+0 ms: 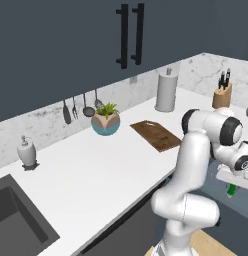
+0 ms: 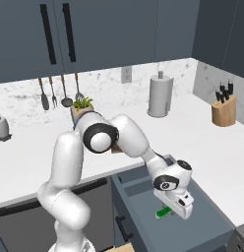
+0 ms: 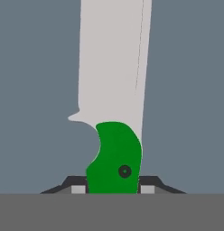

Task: Pick up the knife from the drawer and place it on the cutting board. Then place the meat from the plate to the cutting board.

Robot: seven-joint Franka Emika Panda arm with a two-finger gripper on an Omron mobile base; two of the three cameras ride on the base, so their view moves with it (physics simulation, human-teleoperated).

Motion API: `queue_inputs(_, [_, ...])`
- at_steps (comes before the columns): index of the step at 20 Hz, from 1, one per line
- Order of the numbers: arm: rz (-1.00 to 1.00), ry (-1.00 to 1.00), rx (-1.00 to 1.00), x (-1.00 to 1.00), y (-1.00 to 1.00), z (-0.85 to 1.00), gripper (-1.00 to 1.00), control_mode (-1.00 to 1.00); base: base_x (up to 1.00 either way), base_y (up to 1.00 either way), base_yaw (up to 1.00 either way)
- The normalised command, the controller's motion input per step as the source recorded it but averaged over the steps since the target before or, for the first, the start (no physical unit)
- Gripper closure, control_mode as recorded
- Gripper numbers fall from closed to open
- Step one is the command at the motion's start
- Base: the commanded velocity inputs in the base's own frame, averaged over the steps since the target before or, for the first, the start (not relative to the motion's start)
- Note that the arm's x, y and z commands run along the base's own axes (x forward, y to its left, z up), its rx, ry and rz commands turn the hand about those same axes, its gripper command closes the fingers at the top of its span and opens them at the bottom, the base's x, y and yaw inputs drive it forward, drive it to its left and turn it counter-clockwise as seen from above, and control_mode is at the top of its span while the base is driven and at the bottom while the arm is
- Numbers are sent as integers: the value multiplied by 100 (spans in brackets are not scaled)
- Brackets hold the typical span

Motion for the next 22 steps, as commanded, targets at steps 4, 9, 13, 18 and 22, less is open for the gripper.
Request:
queue_inputs(4, [11, 0, 0, -87, 31, 100, 100, -100, 0, 0, 0])
queue_inputs(9, [14, -4, 0, -58, 22, 100, 100, -100, 0, 0, 0])
queue_inputs(13, [20, -6, 0, -28, 1, 100, 100, -100, 0, 0, 0])
queue_inputs(18, [30, -9, 0, -11, 14, 94, 100, -100, 0, 0, 0])
queue_inputs(22, [42, -4, 0, 28, 16, 66, 100, -100, 0, 0, 0])
